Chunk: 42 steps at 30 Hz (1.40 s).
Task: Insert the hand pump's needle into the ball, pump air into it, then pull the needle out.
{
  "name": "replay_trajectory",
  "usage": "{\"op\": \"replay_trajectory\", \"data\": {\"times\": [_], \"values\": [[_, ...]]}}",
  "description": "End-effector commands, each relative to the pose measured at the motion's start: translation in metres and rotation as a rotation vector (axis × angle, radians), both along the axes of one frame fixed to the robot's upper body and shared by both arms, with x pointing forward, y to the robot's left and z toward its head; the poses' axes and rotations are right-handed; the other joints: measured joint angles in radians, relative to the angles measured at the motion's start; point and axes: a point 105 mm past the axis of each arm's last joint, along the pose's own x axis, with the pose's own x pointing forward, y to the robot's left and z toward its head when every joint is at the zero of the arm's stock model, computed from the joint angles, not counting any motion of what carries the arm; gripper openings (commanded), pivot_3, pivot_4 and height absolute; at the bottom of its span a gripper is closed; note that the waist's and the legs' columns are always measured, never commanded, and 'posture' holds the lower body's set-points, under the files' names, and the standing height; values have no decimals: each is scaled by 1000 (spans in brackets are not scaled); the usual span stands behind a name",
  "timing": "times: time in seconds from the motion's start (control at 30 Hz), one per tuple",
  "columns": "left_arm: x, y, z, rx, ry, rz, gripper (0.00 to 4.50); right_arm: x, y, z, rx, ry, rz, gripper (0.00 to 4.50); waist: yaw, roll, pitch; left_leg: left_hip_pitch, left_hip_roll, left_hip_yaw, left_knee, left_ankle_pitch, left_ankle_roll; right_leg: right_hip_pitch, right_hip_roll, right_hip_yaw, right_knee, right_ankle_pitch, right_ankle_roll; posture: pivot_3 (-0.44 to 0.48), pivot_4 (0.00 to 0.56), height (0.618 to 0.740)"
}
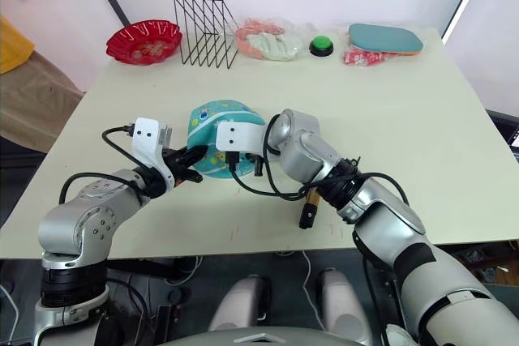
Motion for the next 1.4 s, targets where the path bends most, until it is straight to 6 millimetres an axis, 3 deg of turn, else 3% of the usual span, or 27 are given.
{"op": "replay_trajectory", "data": {"times": [0.03,0.5,0.77,1.07,1.4], "values": [[-9,-29,-15,-37,64,-125,0,-35,51,21,123,11,197,319,-6,0,0,0,0,0,0,0,0,0,0,0,0,0,0,0,150,740],[-13,-27,-20,-60,90,-121,0,-41,74,-10,51,29,254,319,-23,-6,-9,14,2,1,-10,0,0,5,4,6,4,-5,-2,0,150,740],[-16,-27,-25,-78,115,-115,0,-48,88,-21,47,58,279,319,-33,-11,-18,28,4,0,-16,0,0,9,9,9,12,-13,-13,0,150,740],[-18,-24,-30,-108,151,-101,0,-50,100,-29,96,97,256,319,-40,-8,-24,33,12,1,-19,-1,0,10,17,11,14,-16,-18,0,150,740],[-20,-19,-39,-134,186,-89,0,-60,115,-23,230,247,202,319,-40,-6,-25,33,12,-1,-19,-1,0,10,18,10,14,-16,-19,0,150,740]]}}
